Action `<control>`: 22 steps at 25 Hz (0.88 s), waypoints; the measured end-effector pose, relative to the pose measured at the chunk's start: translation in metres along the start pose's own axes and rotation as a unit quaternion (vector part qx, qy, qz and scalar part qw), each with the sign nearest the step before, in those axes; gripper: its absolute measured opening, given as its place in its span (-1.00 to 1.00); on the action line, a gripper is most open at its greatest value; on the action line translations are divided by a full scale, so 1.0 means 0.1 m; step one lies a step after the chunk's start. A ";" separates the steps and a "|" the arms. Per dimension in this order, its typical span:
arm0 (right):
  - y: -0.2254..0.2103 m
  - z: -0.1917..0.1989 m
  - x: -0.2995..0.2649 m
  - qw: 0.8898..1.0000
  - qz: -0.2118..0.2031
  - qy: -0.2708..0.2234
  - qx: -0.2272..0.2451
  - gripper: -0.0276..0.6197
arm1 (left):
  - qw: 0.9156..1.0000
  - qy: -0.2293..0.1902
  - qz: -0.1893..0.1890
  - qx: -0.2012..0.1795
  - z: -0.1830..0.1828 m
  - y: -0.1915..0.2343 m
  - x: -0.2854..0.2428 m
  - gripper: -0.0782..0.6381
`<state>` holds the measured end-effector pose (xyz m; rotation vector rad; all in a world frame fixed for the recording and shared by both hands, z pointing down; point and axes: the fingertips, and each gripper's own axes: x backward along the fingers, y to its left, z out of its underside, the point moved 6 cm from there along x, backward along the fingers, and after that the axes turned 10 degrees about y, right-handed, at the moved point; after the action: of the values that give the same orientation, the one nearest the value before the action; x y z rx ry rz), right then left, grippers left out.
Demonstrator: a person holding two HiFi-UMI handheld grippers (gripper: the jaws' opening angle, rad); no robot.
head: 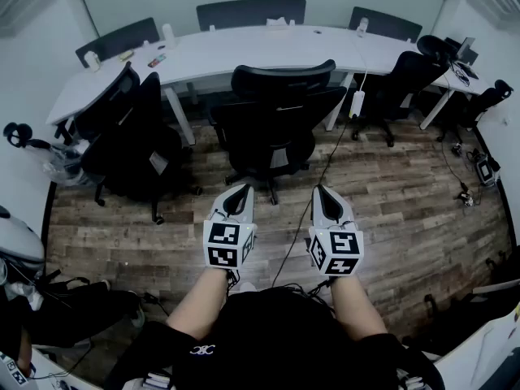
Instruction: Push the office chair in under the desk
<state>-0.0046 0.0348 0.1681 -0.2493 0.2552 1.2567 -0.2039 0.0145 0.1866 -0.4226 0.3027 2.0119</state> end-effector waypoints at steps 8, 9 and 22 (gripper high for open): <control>0.20 -0.10 -0.22 1.000 -0.002 0.003 0.003 -0.90 | 1.000 0.000 0.000 0.001 -0.05 0.32 -0.01 -0.76; 0.25 -0.12 -0.28 1.000 -0.002 0.002 0.002 -0.90 | 1.000 0.000 0.001 0.001 -0.05 0.40 -0.01 -0.76; 0.62 -0.13 -0.53 1.000 0.014 -0.003 -0.006 -0.89 | 1.000 0.004 0.010 -0.008 0.06 0.89 0.03 -0.76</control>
<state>-0.0801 0.0004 0.1701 -0.2537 0.2463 1.2876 -0.2854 -0.0213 0.1933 -0.4389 0.2956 2.0340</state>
